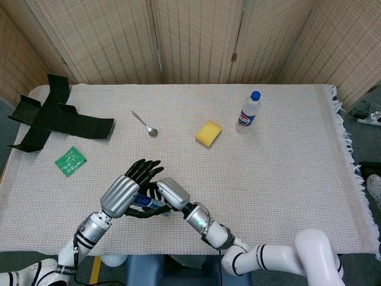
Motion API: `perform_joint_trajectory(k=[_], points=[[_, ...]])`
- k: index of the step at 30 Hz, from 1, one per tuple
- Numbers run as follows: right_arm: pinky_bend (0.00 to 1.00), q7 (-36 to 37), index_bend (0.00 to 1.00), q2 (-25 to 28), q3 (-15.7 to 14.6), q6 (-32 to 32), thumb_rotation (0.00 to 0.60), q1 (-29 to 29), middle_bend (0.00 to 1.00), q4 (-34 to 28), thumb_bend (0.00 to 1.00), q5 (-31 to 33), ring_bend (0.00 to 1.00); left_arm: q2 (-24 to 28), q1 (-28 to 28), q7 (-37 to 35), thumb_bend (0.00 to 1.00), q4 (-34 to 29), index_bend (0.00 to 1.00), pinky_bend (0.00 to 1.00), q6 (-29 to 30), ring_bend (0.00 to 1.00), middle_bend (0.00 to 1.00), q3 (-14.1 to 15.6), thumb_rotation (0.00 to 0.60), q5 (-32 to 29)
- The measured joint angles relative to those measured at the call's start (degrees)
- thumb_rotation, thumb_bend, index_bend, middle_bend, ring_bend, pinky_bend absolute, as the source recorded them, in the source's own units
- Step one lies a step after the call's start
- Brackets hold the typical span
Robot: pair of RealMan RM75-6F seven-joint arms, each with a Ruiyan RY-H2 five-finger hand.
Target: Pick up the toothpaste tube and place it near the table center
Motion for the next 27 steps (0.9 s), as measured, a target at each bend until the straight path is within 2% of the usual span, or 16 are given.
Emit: perform_joint_trajectory(k=[9, 18, 23, 27], points=[[0.65, -0.1, 0.77, 0.1, -0.2, -0.4, 0.600, -0.2, 0.68, 0.2, 0.92, 0.0, 0.74, -0.5, 0.0, 1.8, 0.13, 0.3, 0.00, 0.00, 0.3, 0.00, 0.05, -0.2, 0.000, -0.5], [0.65, -2.1, 0.77, 3.1, -1.4, -2.0, 0.600, -0.7, 0.68, -0.1, 0.92, 0.1, 0.72, 1.2, 0.8, -5.0, 0.13, 0.6, 0.00, 0.00, 2.4, 0.00, 0.05, -0.9, 0.000, 0.1], [0.64, -8.1, 0.75, 5.9, -1.8, -5.2, 0.600, -0.3, 0.66, -0.5, 0.92, 1.5, 0.70, 3.2, 2.4, -7.9, 0.13, 2.5, 0.00, 0.00, 4.2, 0.00, 0.05, -1.0, 0.000, -0.5], [0.60, -16.9, 0.72, 7.5, -1.8, -7.7, 0.600, 0.6, 0.63, -0.5, 0.91, 3.8, 0.69, 3.9, 3.4, -8.6, 0.13, 3.3, 0.00, 0.00, 4.7, 0.00, 0.05, -0.5, 0.000, -0.9]])
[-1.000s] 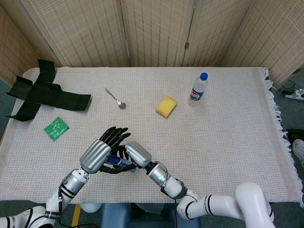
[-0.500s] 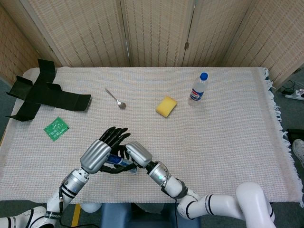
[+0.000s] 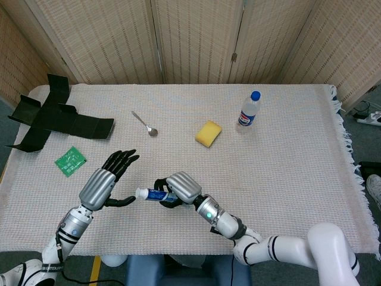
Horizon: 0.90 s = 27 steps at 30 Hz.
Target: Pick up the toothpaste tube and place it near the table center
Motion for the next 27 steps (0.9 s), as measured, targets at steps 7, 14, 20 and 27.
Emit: perform_joint_trajectory(k=[7, 14, 20, 27], points=[[0.51, -20.5, 0.53, 1.7, -0.2, -4.6, 0.600, 1.9, 0.52, 0.2, 0.91, 8.6, 0.58, 0.6, 1.2, 0.0, 0.13, 0.8, 0.00, 0.00, 0.6, 0.00, 0.05, 0.5, 0.000, -0.6], [0.24, -32.7, 0.07, 2.9, -0.9, -7.0, 0.600, 3.2, 0.22, -1.3, 0.91, 19.4, 0.33, 0.2, 2.0, 0.4, 0.13, 2.1, 0.00, 0.00, 1.0, 0.00, 0.05, 0.7, 0.000, -1.4], [0.15, -34.6, 0.00, 5.4, -1.4, -6.4, 0.600, 2.9, 0.07, -5.4, 0.92, 22.8, 0.21, 0.0, 2.5, 0.4, 0.13, 3.2, 0.00, 0.00, 0.7, 0.00, 0.05, 0.4, 0.000, -2.9], [0.20, -29.1, 0.10, 11.3, -2.2, 0.2, 0.600, -1.5, 0.21, -10.7, 0.91, 15.5, 0.29, 0.6, 3.8, -0.6, 0.14, 5.6, 0.08, 0.00, 1.9, 0.05, 0.08, -0.5, 0.119, -4.8]])
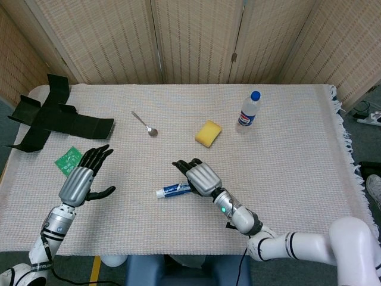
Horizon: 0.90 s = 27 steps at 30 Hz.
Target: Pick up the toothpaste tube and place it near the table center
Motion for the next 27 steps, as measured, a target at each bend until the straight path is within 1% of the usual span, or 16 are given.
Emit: perform_joint_trajectory(k=[1, 2, 3, 4, 5, 7, 8, 9, 12, 13, 15, 19, 23, 27], points=[[0.21, 1.0, 0.12, 1.8, -0.4, 1.9, 0.600, -1.3, 0.22, -1.3, 0.91, -1.5, 0.30, 0.1, 0.3, -0.4, 0.15, 0.5, 0.11, 0.00, 0.3, 0.07, 0.10, -0.2, 0.276, -0.5], [0.21, 1.6, 0.13, 3.4, -0.8, 3.3, 0.600, -2.3, 0.22, -2.3, 0.91, -2.4, 0.30, 0.3, 0.6, -0.5, 0.15, 0.9, 0.12, 0.00, 0.5, 0.08, 0.11, -0.3, 0.380, -0.9], [0.21, 2.1, 0.15, 5.0, -1.2, 4.4, 0.600, -3.3, 0.21, -3.3, 0.91, -3.2, 0.29, 0.4, 0.8, -0.4, 0.17, 1.2, 0.13, 0.00, 0.6, 0.08, 0.12, -0.4, 0.506, -1.3], [0.21, 2.7, 0.16, 7.3, -1.8, 5.6, 0.600, -4.6, 0.21, -4.6, 0.91, -4.1, 0.29, 0.6, 1.2, 0.1, 0.20, 1.7, 0.13, 0.00, 0.9, 0.09, 0.12, -0.5, 0.584, -1.8], [0.21, 3.0, 0.16, 9.0, -2.3, 6.4, 0.600, -5.6, 0.21, -5.5, 0.91, -4.8, 0.29, 0.8, 1.5, 0.6, 0.21, 2.0, 0.13, 0.00, 1.1, 0.09, 0.13, -0.6, 0.599, -2.3], [0.21, 3.8, 0.16, 12.9, -3.4, 9.0, 0.600, -8.3, 0.20, -7.4, 0.91, -6.6, 0.28, 1.4, 2.4, 1.7, 0.24, 2.8, 0.14, 0.00, 1.7, 0.11, 0.14, -0.7, 0.600, -3.6], [0.21, 4.3, 0.16, 14.4, -4.0, 10.5, 0.600, -9.5, 0.19, -8.0, 0.89, -7.5, 0.27, 1.6, 2.8, 2.3, 0.25, 3.3, 0.14, 0.00, 1.9, 0.11, 0.15, -0.8, 0.600, -4.0], [0.21, 4.7, 0.15, 16.0, -4.7, 12.1, 0.600, -10.9, 0.17, -8.7, 0.84, -8.3, 0.26, 1.9, 3.2, 2.7, 0.25, 3.7, 0.14, 0.00, 2.0, 0.12, 0.15, -0.8, 0.600, -4.5], [0.21, 6.2, 0.12, 20.7, -7.0, 17.4, 0.600, -16.0, 0.12, -10.6, 0.61, -10.7, 0.20, 2.4, 4.7, 3.6, 0.25, 5.1, 0.14, 0.00, 2.7, 0.12, 0.15, -0.8, 0.600, -6.2], [0.20, 6.9, 0.10, 22.5, -7.8, 19.3, 0.600, -18.0, 0.10, -11.3, 0.57, -11.4, 0.18, 2.6, 5.3, 3.9, 0.25, 5.4, 0.13, 0.00, 3.0, 0.12, 0.15, -0.8, 0.600, -6.9], [0.18, 8.1, 0.07, 24.6, -9.0, 22.0, 0.600, -20.7, 0.08, -12.1, 0.54, -12.6, 0.15, 2.8, 6.2, 4.7, 0.25, 5.7, 0.12, 0.00, 3.6, 0.12, 0.15, -0.6, 0.600, -7.7], [0.14, 11.0, 0.02, 27.7, -11.1, 27.4, 0.600, -26.2, 0.05, -12.7, 0.54, -15.0, 0.11, 3.1, 8.7, 7.2, 0.25, 5.8, 0.10, 0.00, 5.7, 0.11, 0.15, 0.1, 0.600, -8.6], [0.14, 14.0, 0.02, 28.6, -12.4, 31.6, 0.600, -30.4, 0.04, -12.1, 0.53, -17.3, 0.10, 3.2, 10.7, 9.6, 0.25, 5.2, 0.10, 0.00, 7.7, 0.11, 0.15, 1.2, 0.600, -8.2], [0.14, 16.0, 0.02, 28.6, -13.2, 35.3, 0.600, -33.9, 0.04, -10.7, 0.53, -19.6, 0.10, 3.5, 12.4, 10.7, 0.25, 3.6, 0.10, 0.00, 9.6, 0.11, 0.15, 2.4, 0.600, -6.6]])
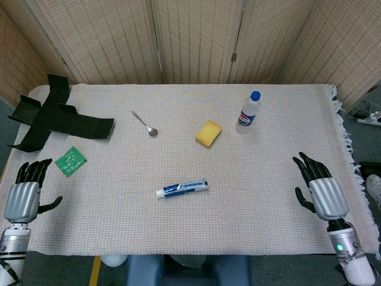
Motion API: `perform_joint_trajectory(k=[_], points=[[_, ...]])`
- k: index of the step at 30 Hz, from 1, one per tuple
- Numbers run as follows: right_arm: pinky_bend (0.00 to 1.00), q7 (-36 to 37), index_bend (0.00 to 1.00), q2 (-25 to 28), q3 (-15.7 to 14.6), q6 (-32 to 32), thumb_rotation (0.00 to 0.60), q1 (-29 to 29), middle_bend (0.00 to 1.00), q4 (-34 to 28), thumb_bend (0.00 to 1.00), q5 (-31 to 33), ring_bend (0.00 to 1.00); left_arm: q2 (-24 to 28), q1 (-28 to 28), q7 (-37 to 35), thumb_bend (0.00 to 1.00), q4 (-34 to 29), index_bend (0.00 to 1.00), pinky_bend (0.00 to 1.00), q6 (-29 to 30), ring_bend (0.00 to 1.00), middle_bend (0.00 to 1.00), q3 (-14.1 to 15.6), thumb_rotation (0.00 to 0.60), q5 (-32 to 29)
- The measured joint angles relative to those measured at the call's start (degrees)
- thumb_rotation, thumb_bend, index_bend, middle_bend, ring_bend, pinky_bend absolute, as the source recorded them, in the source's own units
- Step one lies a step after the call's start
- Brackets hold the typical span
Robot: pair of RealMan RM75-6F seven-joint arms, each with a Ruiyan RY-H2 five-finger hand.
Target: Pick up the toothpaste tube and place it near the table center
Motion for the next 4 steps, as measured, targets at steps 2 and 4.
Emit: perform_joint_trajectory(k=[2, 4], points=[[0.13, 0.5, 0.02, 0.1, -0.4, 1.6, 0.600, -1.8, 0.04, 0.7, 0.53, -0.9, 0.09, 0.1, 0.8, 0.3, 0.25, -0.7, 0.10, 0.00, 1.1, 0.11, 0.15, 0.5, 0.600, 1.0], [0.13, 0.8, 0.02, 0.2, -0.6, 2.6, 0.600, -3.3, 0.04, 1.3, 0.53, -1.2, 0.08, 0.0, 1.8, 0.6, 0.25, -1.0, 0.10, 0.00, 2.3, 0.11, 0.15, 1.2, 0.600, 2.4]])
